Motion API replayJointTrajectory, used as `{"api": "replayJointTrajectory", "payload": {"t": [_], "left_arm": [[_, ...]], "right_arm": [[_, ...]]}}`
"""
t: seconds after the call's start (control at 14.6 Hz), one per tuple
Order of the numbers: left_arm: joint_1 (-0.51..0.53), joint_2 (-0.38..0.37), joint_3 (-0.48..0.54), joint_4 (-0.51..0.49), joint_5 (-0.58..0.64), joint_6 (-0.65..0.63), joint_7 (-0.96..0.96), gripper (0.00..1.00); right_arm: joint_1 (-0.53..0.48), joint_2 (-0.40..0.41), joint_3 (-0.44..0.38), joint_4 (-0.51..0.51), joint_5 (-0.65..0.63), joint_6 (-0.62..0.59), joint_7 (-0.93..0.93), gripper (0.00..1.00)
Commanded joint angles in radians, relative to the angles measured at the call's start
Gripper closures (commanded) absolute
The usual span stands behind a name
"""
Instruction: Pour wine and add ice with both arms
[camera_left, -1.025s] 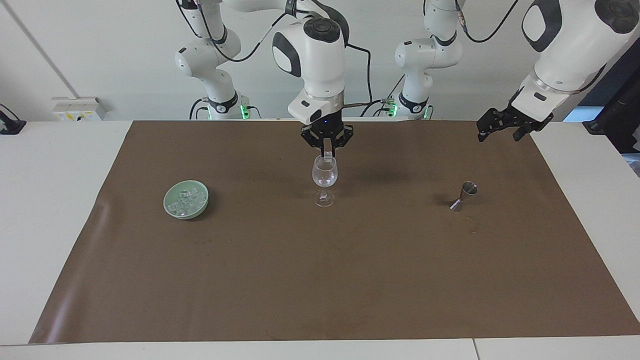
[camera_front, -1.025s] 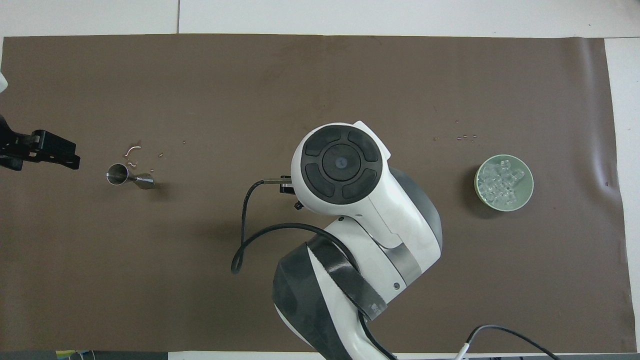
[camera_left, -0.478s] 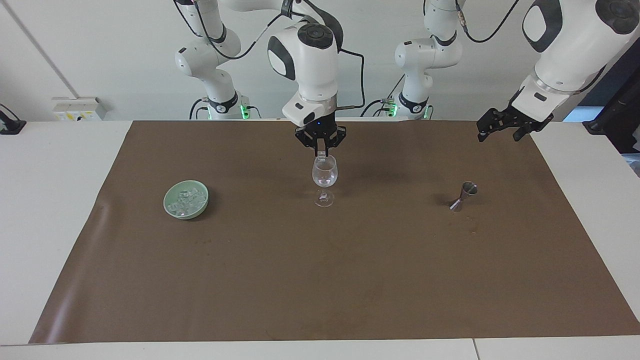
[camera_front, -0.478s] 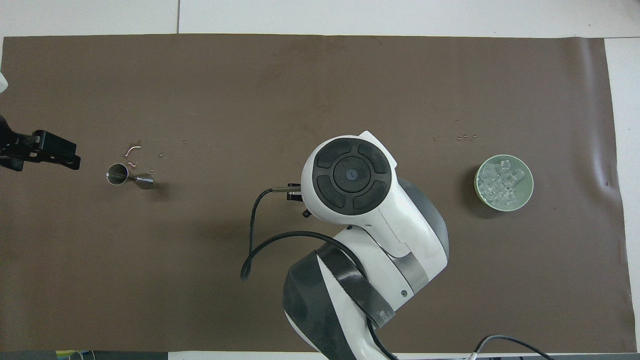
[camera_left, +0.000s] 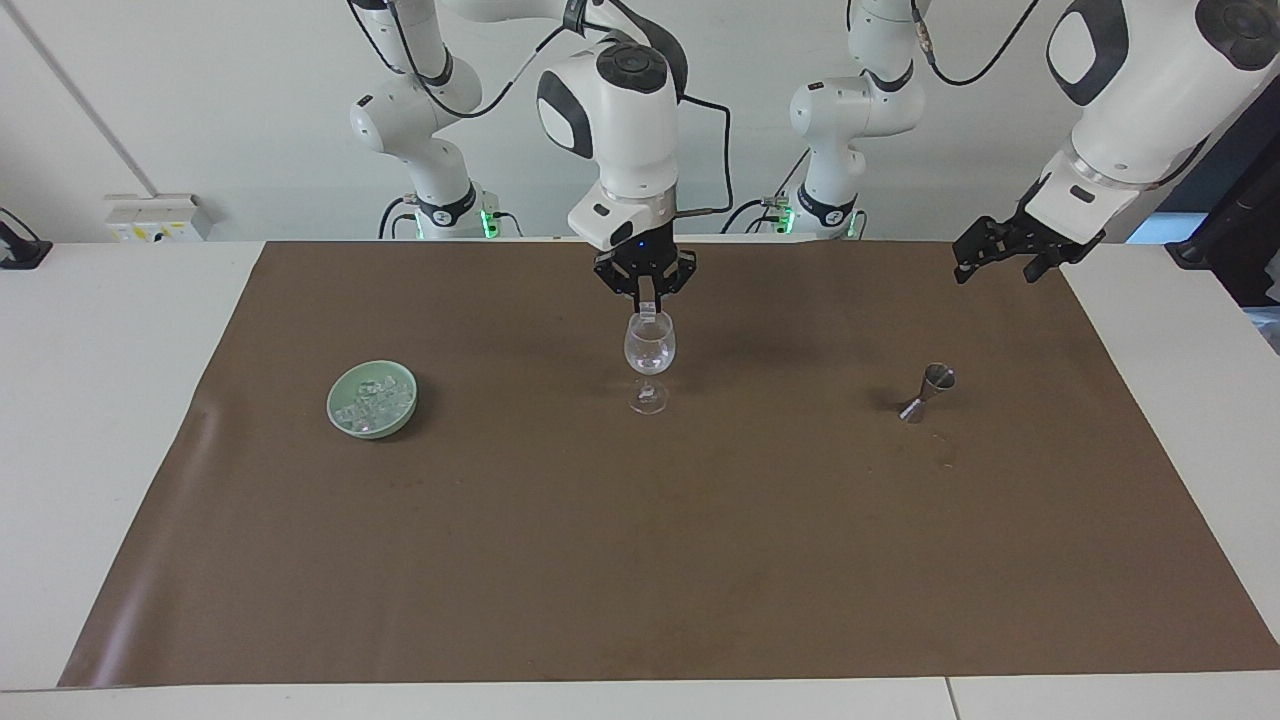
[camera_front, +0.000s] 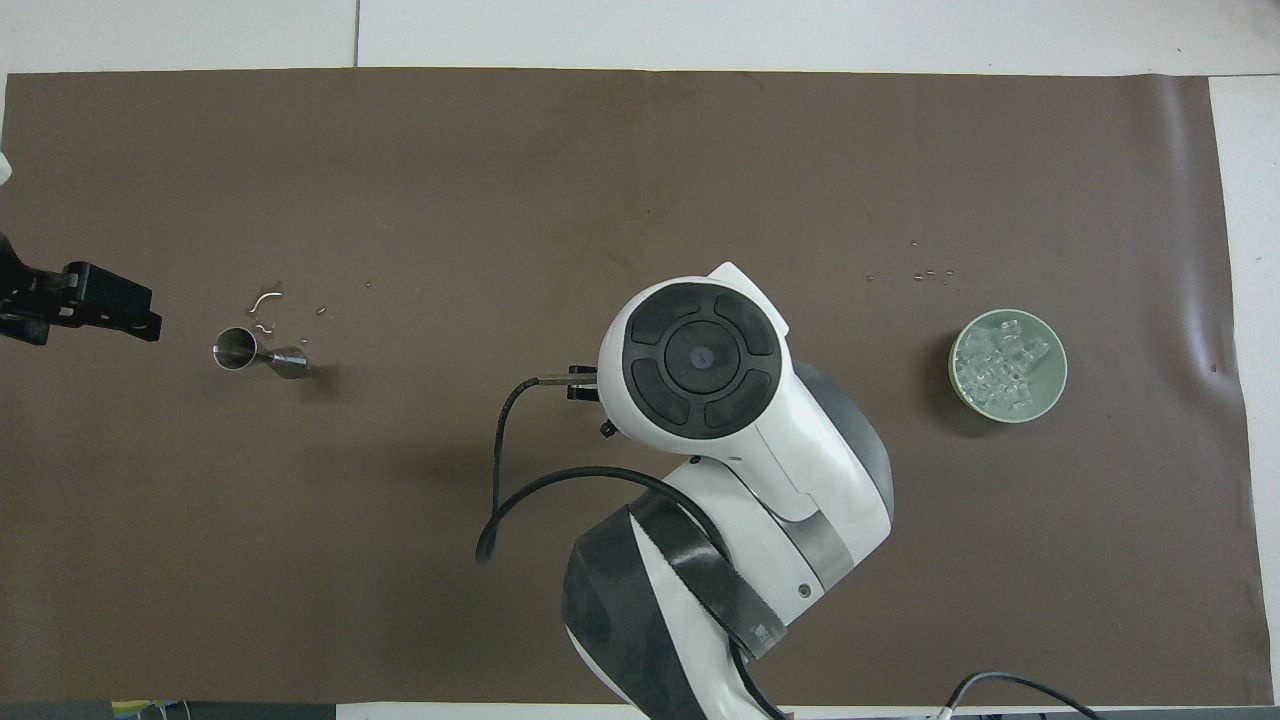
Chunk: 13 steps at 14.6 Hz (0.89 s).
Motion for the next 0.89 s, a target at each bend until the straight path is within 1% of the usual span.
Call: {"api": "replayJointTrajectory", "payload": {"t": [0.0, 0.14, 0.21, 0.41, 0.48, 0.68, 0.75, 0.82], "left_arm": [[-0.012, -0.038, 0.017, -0.042, -0.013, 0.018, 0.012, 0.00], [-0.012, -0.038, 0.021, -0.042, -0.010, 0.018, 0.012, 0.00], [-0.014, -0.038, 0.023, -0.042, -0.006, 0.021, 0.012, 0.00], [-0.005, -0.036, 0.023, -0.042, -0.006, 0.035, 0.010, 0.00], [-0.003, -0.034, 0.023, -0.040, -0.006, 0.040, 0.010, 0.00], [0.000, -0.034, 0.023, -0.042, -0.004, 0.057, 0.010, 0.00], [0.000, -0.037, 0.023, -0.054, -0.004, 0.076, 0.012, 0.00], [0.000, -0.038, 0.023, -0.062, -0.003, 0.092, 0.013, 0.00]], "right_arm": [[0.000, -0.020, 0.002, -0.027, -0.006, 0.041, 0.015, 0.79], [0.000, -0.020, 0.002, -0.029, -0.004, 0.051, 0.015, 0.68], [0.000, -0.019, 0.002, -0.029, -0.003, 0.051, 0.015, 0.64], [0.001, -0.019, 0.002, -0.026, -0.004, 0.048, 0.015, 0.63], [0.001, -0.019, 0.002, -0.023, -0.004, 0.042, 0.015, 0.61], [-0.011, -0.009, 0.001, 0.034, -0.010, -0.020, 0.013, 0.61], [-0.019, 0.000, -0.002, 0.063, -0.015, -0.051, 0.012, 0.59], [-0.038, 0.001, -0.005, 0.084, -0.028, -0.068, 0.003, 0.53]]}}
